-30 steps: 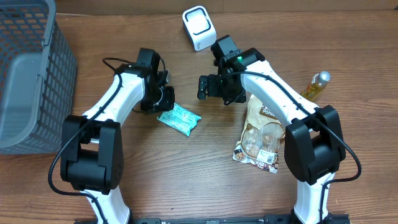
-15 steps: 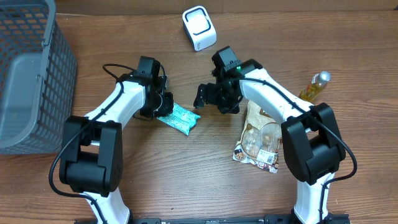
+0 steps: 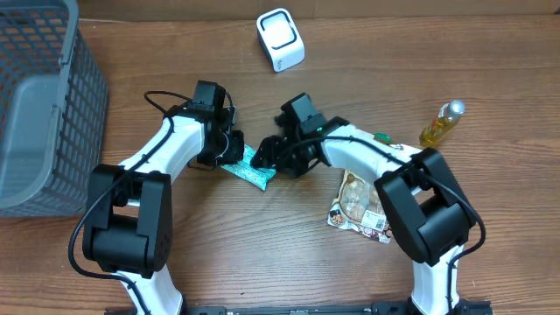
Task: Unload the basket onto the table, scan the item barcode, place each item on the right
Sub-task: 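Reach the right gripper to the teal pack's right end, then grasp the teal pack with the right gripper and release the left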
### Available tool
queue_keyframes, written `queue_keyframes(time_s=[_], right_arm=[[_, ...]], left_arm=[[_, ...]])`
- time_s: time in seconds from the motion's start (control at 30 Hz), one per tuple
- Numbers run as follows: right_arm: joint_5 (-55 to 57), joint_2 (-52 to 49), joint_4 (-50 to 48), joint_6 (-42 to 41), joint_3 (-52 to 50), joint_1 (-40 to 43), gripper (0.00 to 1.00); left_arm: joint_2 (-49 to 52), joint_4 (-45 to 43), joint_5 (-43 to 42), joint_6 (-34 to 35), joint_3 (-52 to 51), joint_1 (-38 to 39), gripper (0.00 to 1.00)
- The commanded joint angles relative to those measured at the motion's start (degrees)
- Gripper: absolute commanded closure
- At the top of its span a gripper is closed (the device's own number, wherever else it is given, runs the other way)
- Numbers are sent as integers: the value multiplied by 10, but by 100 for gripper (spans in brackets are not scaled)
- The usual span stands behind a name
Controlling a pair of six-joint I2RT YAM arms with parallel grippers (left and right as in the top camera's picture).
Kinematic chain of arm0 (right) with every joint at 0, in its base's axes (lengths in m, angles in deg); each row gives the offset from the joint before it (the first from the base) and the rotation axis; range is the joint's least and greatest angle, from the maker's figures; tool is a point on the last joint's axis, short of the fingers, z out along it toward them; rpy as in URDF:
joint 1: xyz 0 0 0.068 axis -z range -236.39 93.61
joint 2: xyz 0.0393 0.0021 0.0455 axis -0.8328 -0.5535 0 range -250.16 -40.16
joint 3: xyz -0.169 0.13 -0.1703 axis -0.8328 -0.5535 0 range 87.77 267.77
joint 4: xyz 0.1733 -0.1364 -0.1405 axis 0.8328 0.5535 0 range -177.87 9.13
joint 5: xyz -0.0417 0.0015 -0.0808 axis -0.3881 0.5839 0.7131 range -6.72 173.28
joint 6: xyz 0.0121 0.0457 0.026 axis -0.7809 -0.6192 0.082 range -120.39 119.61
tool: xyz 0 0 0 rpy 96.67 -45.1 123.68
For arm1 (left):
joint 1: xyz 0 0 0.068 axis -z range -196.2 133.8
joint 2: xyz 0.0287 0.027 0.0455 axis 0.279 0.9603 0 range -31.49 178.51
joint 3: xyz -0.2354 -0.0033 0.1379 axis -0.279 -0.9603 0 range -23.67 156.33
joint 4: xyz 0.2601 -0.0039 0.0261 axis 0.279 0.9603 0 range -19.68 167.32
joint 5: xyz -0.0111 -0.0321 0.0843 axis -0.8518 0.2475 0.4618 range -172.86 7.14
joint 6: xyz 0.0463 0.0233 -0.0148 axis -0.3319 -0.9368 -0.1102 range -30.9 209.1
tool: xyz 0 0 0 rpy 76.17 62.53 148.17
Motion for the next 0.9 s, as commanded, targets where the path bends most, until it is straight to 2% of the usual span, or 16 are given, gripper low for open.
queue_keyframes(time_s=[0.0,0.2,0.53,0.73,0.8,0.87], right_arm=[[-20,-8,-19,-11,-8,-10,45],[-22,-8,-31,-12,-8,4,64],[-53,-8,-29,-11,-8,36,65],[-54,-8,-29,-5,-8,35,79],[-54,-8,-30,-5,-8,35,77],[-54,-8,-30,-5,-8,35,61]], left_arm=[[24,5,42,10,-28,-3,87],[24,7,42,10,-28,-3,85],[24,5,55,10,-28,-3,85],[24,5,51,10,-28,-3,85],[24,5,46,10,-28,-3,85],[24,4,38,11,-28,-3,85]])
